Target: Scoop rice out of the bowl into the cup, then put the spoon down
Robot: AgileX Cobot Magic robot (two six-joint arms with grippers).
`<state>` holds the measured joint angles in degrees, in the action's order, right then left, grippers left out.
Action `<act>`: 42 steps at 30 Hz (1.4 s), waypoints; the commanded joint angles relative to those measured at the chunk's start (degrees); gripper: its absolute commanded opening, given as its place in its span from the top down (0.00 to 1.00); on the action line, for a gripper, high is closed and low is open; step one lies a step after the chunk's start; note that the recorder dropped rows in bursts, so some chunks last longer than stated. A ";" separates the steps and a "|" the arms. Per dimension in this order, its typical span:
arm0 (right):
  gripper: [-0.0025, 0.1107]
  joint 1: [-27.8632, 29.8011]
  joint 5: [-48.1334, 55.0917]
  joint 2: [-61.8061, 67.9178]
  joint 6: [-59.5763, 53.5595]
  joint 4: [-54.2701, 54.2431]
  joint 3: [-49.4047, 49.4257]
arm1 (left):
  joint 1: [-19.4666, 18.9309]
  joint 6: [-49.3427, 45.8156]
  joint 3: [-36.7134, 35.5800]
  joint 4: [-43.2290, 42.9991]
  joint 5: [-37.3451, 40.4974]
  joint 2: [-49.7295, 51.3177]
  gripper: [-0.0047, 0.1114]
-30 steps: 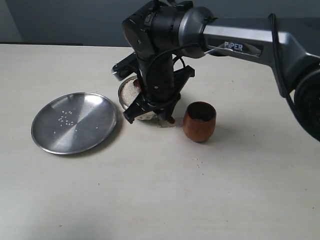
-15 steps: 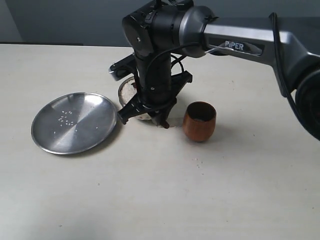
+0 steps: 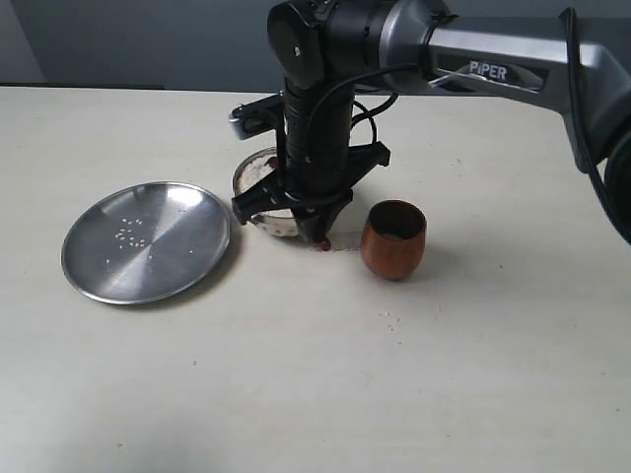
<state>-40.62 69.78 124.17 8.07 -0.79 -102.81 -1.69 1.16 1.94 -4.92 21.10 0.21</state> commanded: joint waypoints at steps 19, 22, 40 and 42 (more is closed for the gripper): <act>0.98 5.32 0.18 -0.72 -5.05 -11.74 -0.37 | -0.07 0.06 -0.16 -0.31 -0.14 -0.21 0.96; 0.98 5.32 0.18 -0.24 -6.01 -12.80 -0.37 | -0.07 0.06 -0.16 -0.31 -0.14 -0.21 0.96; 0.98 5.59 0.18 0.36 -6.58 -13.50 -0.37 | -0.07 0.06 -0.16 -0.31 -0.14 -0.21 0.96; 0.98 6.22 0.18 0.36 -6.58 -14.25 -0.37 | -0.07 0.06 -0.16 -0.31 -0.14 -0.21 0.96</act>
<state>-35.47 69.92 124.62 1.96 -14.80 -102.81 -1.69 1.16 1.94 -4.92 21.10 0.21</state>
